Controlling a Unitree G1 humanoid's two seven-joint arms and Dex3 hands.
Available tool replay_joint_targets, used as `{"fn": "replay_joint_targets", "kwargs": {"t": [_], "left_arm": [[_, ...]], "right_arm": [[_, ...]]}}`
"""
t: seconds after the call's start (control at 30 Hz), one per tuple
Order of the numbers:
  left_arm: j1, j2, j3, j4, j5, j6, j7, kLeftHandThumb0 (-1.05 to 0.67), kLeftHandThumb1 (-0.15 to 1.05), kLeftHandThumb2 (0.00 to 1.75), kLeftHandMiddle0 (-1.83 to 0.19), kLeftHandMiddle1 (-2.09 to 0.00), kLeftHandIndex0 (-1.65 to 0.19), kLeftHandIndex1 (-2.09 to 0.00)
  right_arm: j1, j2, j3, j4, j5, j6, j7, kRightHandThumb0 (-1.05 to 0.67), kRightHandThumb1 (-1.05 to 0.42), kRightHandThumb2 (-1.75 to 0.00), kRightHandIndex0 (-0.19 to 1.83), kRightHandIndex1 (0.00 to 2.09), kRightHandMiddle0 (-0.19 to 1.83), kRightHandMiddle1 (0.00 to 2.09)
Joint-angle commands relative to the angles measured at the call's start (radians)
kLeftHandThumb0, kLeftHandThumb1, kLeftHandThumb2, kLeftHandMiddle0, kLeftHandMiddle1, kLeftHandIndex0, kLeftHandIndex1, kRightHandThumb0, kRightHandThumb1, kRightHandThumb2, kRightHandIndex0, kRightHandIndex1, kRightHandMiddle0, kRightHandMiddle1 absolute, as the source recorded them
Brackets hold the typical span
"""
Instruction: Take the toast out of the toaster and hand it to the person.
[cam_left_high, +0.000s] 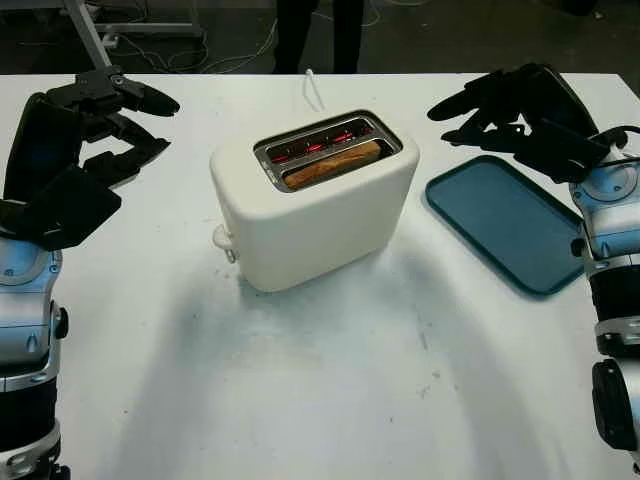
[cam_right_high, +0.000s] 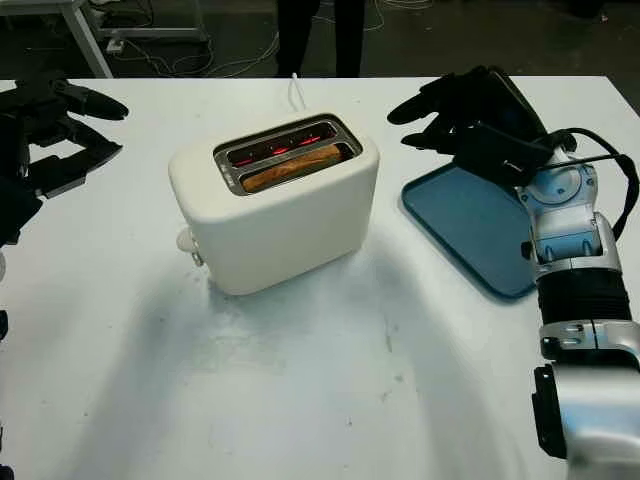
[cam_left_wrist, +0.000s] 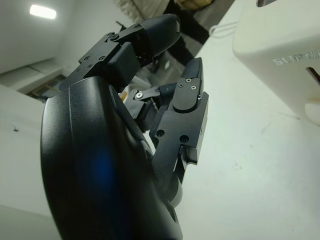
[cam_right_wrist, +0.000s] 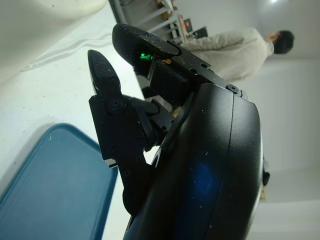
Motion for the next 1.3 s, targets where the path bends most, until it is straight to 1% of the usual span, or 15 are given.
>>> {"fn": "replay_joint_targets", "kwargs": {"t": [0.0, 0.1, 0.23, 0.4, 0.5, 0.6, 0.7, 0.77, 0.87, 1.1, 1.2, 1.27], "left_arm": [[-0.008, 0.002, -0.001, 0.006, 0.005, -0.022, 0.004, -0.01, 0.87, 0.15, -0.68, -1.23, -0.66, -0.87], [-0.006, 0.001, -0.001, 0.006, 0.004, -0.026, 0.003, 0.0, 0.86, 0.16, -0.69, -1.23, -0.66, -0.88], [-0.003, -0.006, 0.002, 0.01, -0.012, -0.026, 0.0, 0.02, 0.86, 0.18, -0.68, -1.24, -0.65, -0.89], [-0.001, -0.003, 0.004, 0.029, -0.017, -0.058, -0.003, 0.03, 0.84, 0.2, -0.7, -1.26, -0.66, -0.91], [-0.002, -0.003, 0.005, 0.026, -0.023, -0.05, -0.005, 0.01, 0.84, 0.22, -0.69, -1.27, -0.65, -0.92], [-0.002, -0.003, 0.003, 0.017, -0.018, -0.038, -0.004, 0.0, 0.83, 0.24, -0.68, -1.27, -0.64, -0.93], [-0.001, -0.006, 0.002, 0.004, -0.012, -0.027, 0.001, 0.0, 0.82, 0.26, -0.67, -1.27, -0.62, -0.93], [0.001, -0.007, 0.005, -0.01, -0.012, -0.003, 0.001, -0.01, 0.82, 0.27, -0.66, -1.26, -0.62, -0.93], [0.008, -0.007, 0.013, -0.029, -0.018, 0.027, -0.001, -0.03, 0.81, 0.28, -0.64, -1.25, -0.6, -0.93], [0.021, -0.002, 0.021, -0.028, -0.015, 0.017, -0.007, -0.06, 0.79, 0.3, -0.64, -1.25, -0.6, -0.91], [0.021, -0.004, 0.027, -0.025, -0.025, 0.013, -0.011, -0.05, 0.78, 0.3, -0.63, -1.24, -0.6, -0.9], [0.021, -0.004, 0.029, -0.025, -0.025, 0.019, -0.011, -0.08, 0.78, 0.3, -0.63, -1.23, -0.6, -0.9]], "right_arm": [[0.005, 0.004, 0.0, -0.011, 0.001, -0.002, -0.009, -0.3, -0.81, 0.0, 1.02, 0.7, 1.15, 0.08], [0.002, 0.003, 0.001, -0.003, 0.0, -0.018, -0.009, -0.29, -0.8, 0.0, 1.02, 0.71, 1.15, 0.08], [0.003, 0.003, 0.005, -0.027, -0.002, 0.026, -0.002, -0.25, -0.79, 0.0, 1.01, 0.71, 1.15, 0.07], [0.001, 0.007, 0.006, -0.013, 0.008, 0.011, 0.003, -0.21, -0.79, 0.0, 0.99, 0.71, 1.15, 0.05], [0.006, 0.007, 0.004, -0.027, 0.001, 0.029, -0.008, -0.21, -0.78, 0.0, 0.98, 0.7, 1.15, 0.05], [0.007, 0.006, 0.001, -0.019, 0.006, 0.01, -0.007, -0.19, -0.78, 0.0, 1.0, 0.71, 1.16, 0.05], [0.009, 0.003, 0.004, -0.024, -0.004, 0.013, -0.014, -0.23, -0.79, 0.0, 1.0, 0.71, 1.15, 0.04], [0.009, 0.005, 0.003, -0.025, 0.0, 0.014, -0.012, -0.23, -0.79, 0.0, 0.99, 0.71, 1.15, 0.04], [0.004, 0.013, 0.0, -0.01, 0.019, 0.001, 0.002, -0.19, -0.79, 0.0, 0.99, 0.71, 1.15, 0.04], [0.0, 0.024, -0.002, 0.004, 0.038, -0.004, 0.009, -0.06, -0.79, 0.0, 0.98, 0.73, 1.15, 0.03], [0.001, 0.019, 0.006, -0.002, 0.023, -0.006, -0.001, -0.07, -0.78, 0.0, 0.99, 0.74, 1.15, 0.03], [0.003, 0.015, 0.009, -0.015, 0.016, 0.004, -0.002, -0.1, -0.79, 0.0, 0.98, 0.74, 1.15, 0.02]]}}
